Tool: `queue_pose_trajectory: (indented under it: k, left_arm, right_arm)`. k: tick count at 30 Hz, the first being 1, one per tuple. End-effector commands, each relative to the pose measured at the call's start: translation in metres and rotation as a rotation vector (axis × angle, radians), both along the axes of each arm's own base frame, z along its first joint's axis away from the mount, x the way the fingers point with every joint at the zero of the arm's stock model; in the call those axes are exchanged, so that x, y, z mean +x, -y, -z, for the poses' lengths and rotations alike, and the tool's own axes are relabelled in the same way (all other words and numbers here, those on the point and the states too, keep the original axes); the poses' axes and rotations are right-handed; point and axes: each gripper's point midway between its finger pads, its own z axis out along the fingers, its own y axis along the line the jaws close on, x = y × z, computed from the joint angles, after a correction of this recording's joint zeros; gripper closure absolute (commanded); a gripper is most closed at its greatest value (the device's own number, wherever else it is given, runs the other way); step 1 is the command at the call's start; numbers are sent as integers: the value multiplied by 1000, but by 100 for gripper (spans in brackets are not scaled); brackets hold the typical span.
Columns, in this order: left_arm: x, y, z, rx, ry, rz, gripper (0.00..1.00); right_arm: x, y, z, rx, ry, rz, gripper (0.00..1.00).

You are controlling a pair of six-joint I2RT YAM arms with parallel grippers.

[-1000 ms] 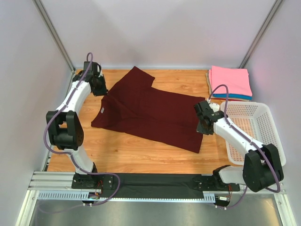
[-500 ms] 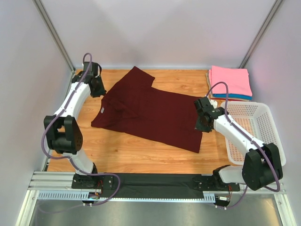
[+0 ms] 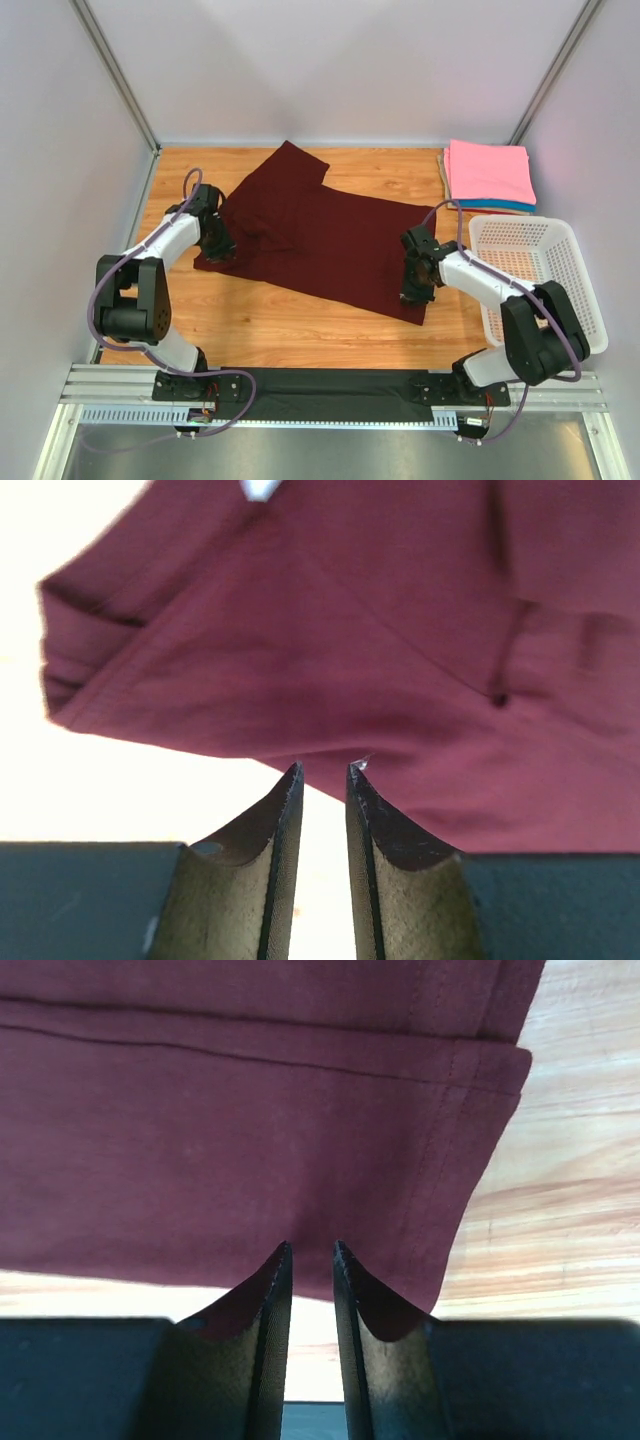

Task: Fold and stack the t-shirts
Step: Fold the tshirt

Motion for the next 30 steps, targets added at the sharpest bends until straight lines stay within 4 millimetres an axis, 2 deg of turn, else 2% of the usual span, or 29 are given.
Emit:
queue_pose_trajectory:
  k: [1, 5, 6, 12, 16, 20, 23, 26, 30]
  left_arm:
    - [12, -21, 0, 97, 49, -109, 70]
    - [18, -36, 10, 181, 34, -157, 70]
    - [19, -38, 19, 190, 6, -159, 70]
    - [28, -47, 33, 259, -69, -166, 72]
    - [37, -57, 25, 315, -51, -183, 72]
    - [53, -53, 12, 292, 7, -169, 72]
    - [55, -52, 7, 292, 0, -152, 72]
    - [47, -58, 3, 328, -22, -157, 72]
    - [33, -71, -16, 392, -4, -165, 71]
  right_arm:
    - [7, -2, 8, 1, 15, 15, 76]
    - [10, 7, 19, -48, 30, 61, 75]
    - [8, 10, 23, -62, 23, 65, 76]
    - [-10, 37, 39, -212, -59, 92, 75]
    - [-16, 45, 39, -237, -51, 104, 74]
    - [-16, 47, 35, -240, -40, 106, 74]
    - [-16, 47, 35, -240, -42, 101, 74]
    - [-16, 43, 33, -231, -40, 87, 74]
    - [-17, 47, 25, -258, -30, 94, 73]
